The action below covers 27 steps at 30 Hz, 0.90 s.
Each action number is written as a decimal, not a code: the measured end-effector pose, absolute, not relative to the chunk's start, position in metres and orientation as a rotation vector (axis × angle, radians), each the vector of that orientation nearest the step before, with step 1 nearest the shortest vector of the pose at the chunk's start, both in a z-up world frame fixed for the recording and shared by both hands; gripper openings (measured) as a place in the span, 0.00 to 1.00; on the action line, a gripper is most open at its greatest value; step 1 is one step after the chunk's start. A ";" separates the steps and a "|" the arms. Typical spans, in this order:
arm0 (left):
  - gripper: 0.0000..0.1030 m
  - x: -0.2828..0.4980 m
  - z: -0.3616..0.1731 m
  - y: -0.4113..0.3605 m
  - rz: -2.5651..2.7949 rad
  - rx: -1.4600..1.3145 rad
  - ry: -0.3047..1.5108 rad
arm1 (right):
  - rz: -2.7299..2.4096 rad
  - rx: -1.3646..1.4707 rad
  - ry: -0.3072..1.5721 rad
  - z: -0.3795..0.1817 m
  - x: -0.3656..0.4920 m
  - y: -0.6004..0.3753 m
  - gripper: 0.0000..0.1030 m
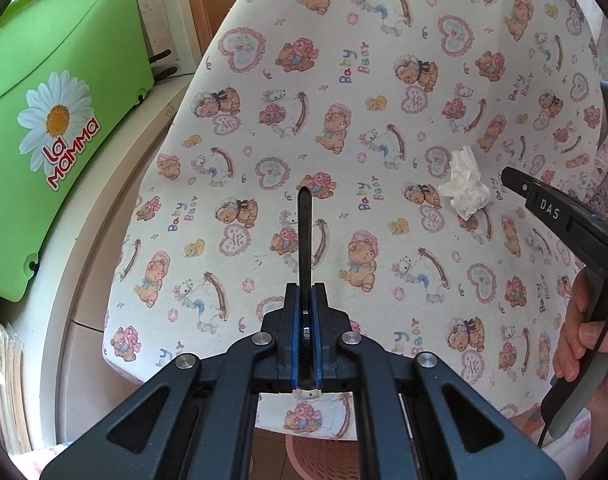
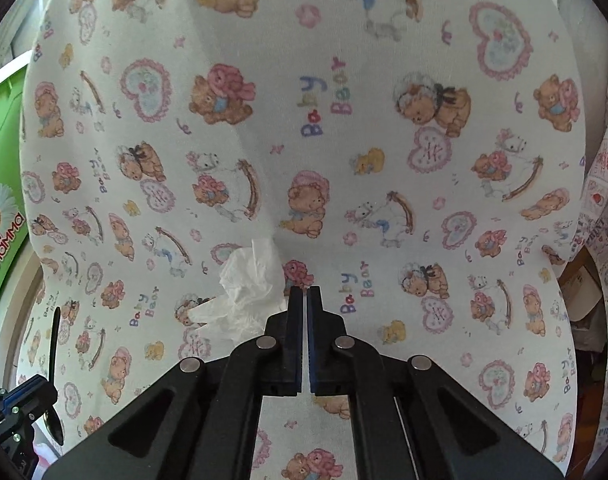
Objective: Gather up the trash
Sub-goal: 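Lift and carry the spoon and tissue down over the pink wastebasket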
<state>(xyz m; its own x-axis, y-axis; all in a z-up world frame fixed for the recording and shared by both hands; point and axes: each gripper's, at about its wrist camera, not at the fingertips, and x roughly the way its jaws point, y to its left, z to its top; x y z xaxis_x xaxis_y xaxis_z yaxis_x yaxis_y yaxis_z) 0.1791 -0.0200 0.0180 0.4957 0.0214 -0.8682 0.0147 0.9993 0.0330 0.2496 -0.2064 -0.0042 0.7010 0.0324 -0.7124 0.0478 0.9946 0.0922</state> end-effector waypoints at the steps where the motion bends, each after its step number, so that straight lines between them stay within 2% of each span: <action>1: 0.05 0.180 0.018 -0.017 0.005 0.036 1.050 | 0.007 0.110 0.772 -0.001 0.244 -0.207 0.02; 11: 0.05 0.173 0.018 -0.001 0.022 -0.014 1.051 | 0.078 0.075 0.536 0.036 0.188 -0.196 0.02; 21: 0.05 0.161 0.028 -0.001 -0.003 -0.059 1.020 | 0.431 0.531 0.638 0.053 0.184 -0.271 0.02; 26: 0.05 0.159 0.030 0.000 -0.011 -0.058 1.009 | 0.342 0.431 0.613 0.054 0.179 -0.270 0.02; 27: 0.05 0.160 0.031 0.000 -0.013 -0.067 1.012 | 0.305 0.411 0.609 0.050 0.182 -0.267 0.05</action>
<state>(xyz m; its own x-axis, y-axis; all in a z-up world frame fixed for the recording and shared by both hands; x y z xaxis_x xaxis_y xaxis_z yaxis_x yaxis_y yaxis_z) 0.1598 0.0001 0.0305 0.5303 -0.0417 -0.8468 -0.0201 0.9979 -0.0617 0.1818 -0.2673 0.0504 0.7802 0.3922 -0.4873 -0.1550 0.8760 0.4568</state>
